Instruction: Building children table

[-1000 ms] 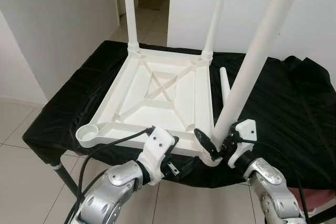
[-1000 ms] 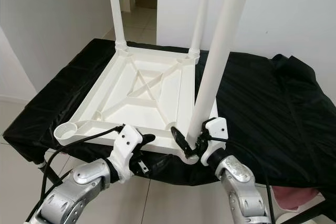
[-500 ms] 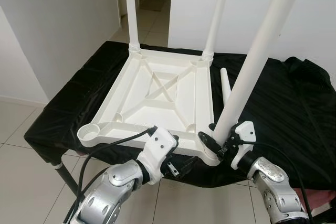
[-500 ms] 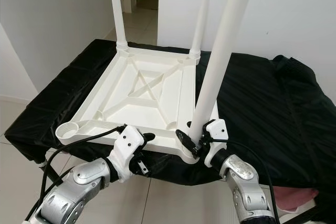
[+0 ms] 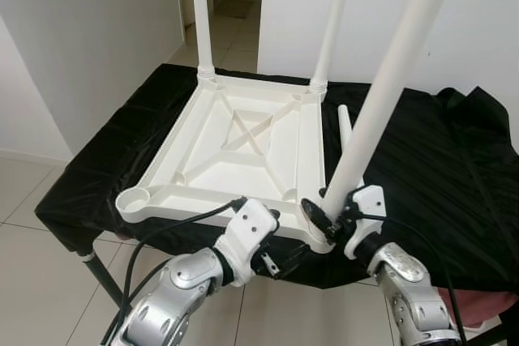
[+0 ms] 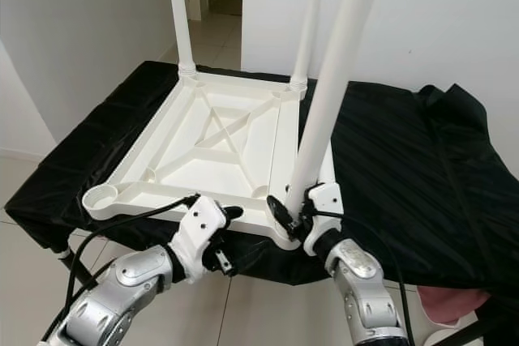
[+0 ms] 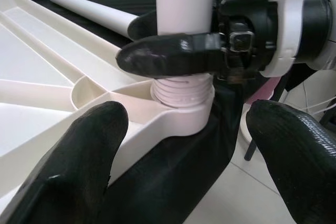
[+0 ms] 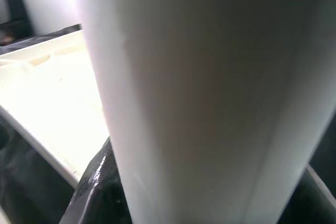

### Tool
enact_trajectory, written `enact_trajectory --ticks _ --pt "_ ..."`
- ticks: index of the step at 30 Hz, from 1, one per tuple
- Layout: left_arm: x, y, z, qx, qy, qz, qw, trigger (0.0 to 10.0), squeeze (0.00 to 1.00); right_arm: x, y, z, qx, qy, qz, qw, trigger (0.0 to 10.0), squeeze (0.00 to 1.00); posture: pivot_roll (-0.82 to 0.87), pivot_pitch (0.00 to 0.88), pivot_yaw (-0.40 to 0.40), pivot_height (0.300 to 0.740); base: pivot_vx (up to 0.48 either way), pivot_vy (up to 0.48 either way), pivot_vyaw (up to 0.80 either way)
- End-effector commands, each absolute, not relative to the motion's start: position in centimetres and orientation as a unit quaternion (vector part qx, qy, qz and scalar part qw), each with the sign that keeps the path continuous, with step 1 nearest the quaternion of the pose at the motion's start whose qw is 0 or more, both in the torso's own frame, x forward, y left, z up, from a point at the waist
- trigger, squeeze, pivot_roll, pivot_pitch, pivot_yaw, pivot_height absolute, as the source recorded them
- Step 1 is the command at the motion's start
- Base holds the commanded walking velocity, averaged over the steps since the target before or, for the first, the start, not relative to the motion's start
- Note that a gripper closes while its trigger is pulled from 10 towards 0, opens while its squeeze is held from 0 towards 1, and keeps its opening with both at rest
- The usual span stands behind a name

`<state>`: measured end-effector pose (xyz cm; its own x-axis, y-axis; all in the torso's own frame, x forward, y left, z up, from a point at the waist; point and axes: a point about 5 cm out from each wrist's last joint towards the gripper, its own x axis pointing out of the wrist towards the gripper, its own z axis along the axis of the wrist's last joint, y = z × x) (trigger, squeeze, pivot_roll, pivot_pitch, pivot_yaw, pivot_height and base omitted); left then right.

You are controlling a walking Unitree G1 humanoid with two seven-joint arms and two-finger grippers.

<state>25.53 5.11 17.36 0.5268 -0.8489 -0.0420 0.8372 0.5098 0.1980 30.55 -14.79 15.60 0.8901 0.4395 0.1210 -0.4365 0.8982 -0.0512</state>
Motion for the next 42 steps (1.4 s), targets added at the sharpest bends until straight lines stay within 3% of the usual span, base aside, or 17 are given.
enact_trajectory --ticks 1,6,12,16,26,27,28,34,42 --pt "25.7 5.1 16.9 0.102 -0.025 -0.474 0.874 10.0 0.0 30.4 -15.1 14.5 0.032 -0.027 0.151 0.988 10.0 0.0 0.01 0.106 -0.032 0.74 0.0 0.0 0.0" --pt "25.8 5.0 16.9 0.1 -0.027 -0.472 0.876 10.0 0.0 30.0 -14.6 14.4 0.043 -0.029 0.113 0.992 10.0 0.0 0.01 0.101 -0.034 0.74 0.0 0.0 0.0" --pt "25.7 4.8 16.7 0.101 -0.028 -0.472 0.875 10.0 0.0 28.2 -14.1 13.3 0.056 -0.01 -0.058 0.997 10.0 0.0 0.01 0.092 -0.045 0.74 0.0 0.0 0.0" --pt "25.7 4.9 16.7 0.102 -0.028 -0.472 0.875 10.0 0.0 27.5 -12.7 13.6 0.076 -0.024 -0.028 0.996 10.0 0.0 0.0 0.09 -0.035 0.74 0.0 0.0 0.0" --pt "25.8 5.0 16.7 0.104 -0.03 -0.476 0.873 10.0 0.0 27.3 -12.3 14.2 0.074 -0.028 -0.042 0.996 10.0 0.0 0.0 0.092 -0.026 0.74 0.0 0.0 0.0" --pt "25.8 5.0 16.7 0.104 -0.03 -0.476 0.873 10.0 0.0 27.2 -12.4 14.2 0.074 -0.029 -0.045 0.996 10.0 0.39 0.0 0.092 -0.026 0.74 0.0 0.0 0.0" --pt "25.7 5.0 16.7 0.106 -0.03 -0.477 0.872 10.0 0.0 27.3 -12.5 14.4 0.075 -0.033 -0.043 0.996 10.0 1.0 0.0 0.094 -0.025 0.74 0.0 0.0 0.0" --pt "25.7 5.0 16.7 0.108 -0.032 -0.477 0.871 10.0 0.0 27.4 -12.9 14.8 0.081 -0.046 -0.017 0.995 10.0 1.0 0.0 0.094 -0.023 0.74 0.0 0.0 0.0" --pt "25.9 5.1 16.8 0.109 -0.034 -0.477 0.872 10.0 0.0 27.7 -13.7 14.9 0.038 -0.059 0.081 0.994 10.0 1.0 0.0 0.093 -0.019 0.74 0.0 0.0 0.0"
